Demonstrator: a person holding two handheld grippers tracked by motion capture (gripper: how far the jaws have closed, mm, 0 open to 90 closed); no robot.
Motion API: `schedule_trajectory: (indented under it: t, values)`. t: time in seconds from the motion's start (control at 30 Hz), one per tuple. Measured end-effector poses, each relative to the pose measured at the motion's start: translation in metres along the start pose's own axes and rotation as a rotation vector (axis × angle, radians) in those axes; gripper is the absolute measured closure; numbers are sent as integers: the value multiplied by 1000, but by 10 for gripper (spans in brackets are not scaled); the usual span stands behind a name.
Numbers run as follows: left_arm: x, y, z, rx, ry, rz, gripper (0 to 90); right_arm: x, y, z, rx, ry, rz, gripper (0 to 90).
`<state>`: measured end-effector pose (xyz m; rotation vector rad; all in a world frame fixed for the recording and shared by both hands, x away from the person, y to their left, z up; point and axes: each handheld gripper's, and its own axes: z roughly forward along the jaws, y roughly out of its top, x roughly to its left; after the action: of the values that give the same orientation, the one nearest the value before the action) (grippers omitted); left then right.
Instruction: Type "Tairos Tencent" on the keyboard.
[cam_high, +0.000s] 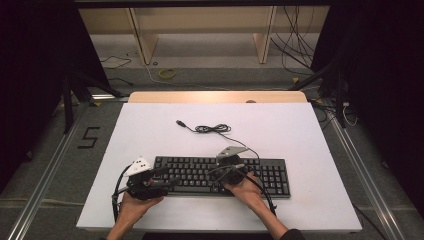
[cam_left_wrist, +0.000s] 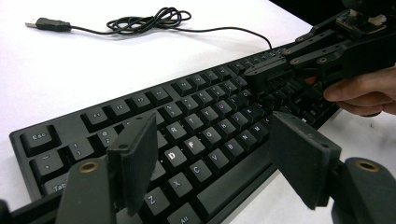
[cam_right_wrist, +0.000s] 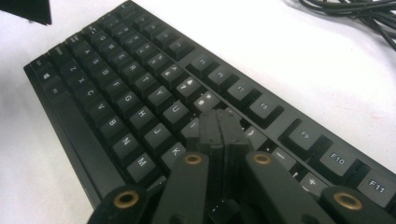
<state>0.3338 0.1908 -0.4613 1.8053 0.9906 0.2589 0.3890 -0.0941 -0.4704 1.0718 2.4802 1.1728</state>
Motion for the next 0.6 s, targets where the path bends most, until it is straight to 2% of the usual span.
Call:
schedule_trajectory:
  t: [0.43, 0.6]
  values:
    - [0, -4, -4, -1, 7, -5, 304, 0, -2, 7, 37, -11, 3, 900]
    - [2, -4, -5, -8, 16, -7, 300, 1, -3, 8, 36, -20, 7, 900]
